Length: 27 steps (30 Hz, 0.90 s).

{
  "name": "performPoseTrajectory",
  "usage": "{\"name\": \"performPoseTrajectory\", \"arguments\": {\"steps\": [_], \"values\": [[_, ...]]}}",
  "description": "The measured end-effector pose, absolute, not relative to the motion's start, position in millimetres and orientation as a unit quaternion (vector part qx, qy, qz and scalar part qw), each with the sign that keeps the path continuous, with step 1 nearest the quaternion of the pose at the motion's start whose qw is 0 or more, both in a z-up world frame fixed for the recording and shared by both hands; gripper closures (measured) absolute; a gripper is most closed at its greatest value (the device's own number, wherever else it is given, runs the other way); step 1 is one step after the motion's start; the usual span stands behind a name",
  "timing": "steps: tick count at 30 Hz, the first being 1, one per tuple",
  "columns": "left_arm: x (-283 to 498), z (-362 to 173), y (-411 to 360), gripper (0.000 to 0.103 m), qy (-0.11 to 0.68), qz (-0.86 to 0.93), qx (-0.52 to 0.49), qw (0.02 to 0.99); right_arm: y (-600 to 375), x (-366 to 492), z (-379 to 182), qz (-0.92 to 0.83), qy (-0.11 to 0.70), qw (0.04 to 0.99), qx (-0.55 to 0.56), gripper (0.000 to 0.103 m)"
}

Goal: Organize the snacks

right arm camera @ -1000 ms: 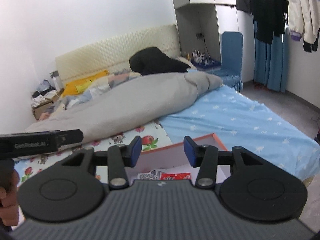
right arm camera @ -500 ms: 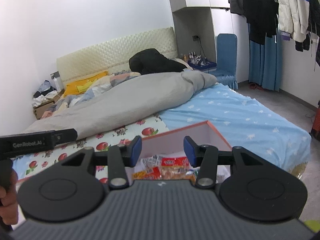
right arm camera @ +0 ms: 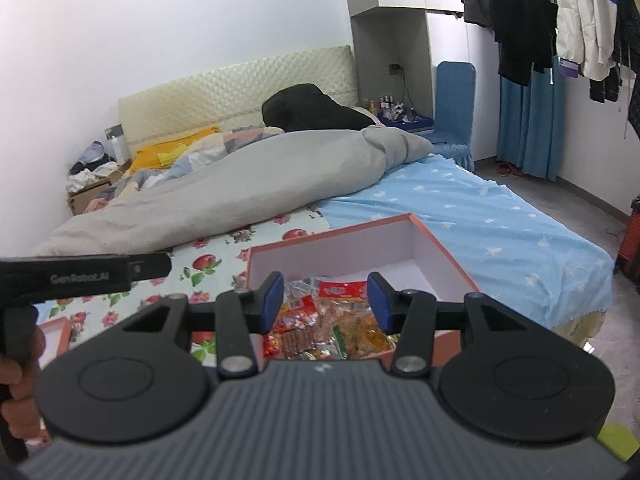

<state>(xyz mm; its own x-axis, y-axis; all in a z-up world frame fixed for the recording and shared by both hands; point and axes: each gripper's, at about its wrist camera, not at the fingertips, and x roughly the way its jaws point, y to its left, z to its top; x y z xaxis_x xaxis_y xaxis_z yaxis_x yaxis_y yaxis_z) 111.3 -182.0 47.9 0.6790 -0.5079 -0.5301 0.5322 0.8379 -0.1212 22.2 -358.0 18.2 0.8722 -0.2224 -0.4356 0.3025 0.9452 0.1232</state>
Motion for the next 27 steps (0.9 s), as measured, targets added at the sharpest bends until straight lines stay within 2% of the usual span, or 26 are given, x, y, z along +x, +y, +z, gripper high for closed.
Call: {"name": "performPoseTrajectory", "arguments": {"steps": [27], "values": [[107.4, 38.7, -189.5, 0.039, 0.289, -0.292, 0.032, 0.911, -366.1, 15.5, 2.8, -0.156, 0.228, 0.955, 0.11, 0.054]]}}
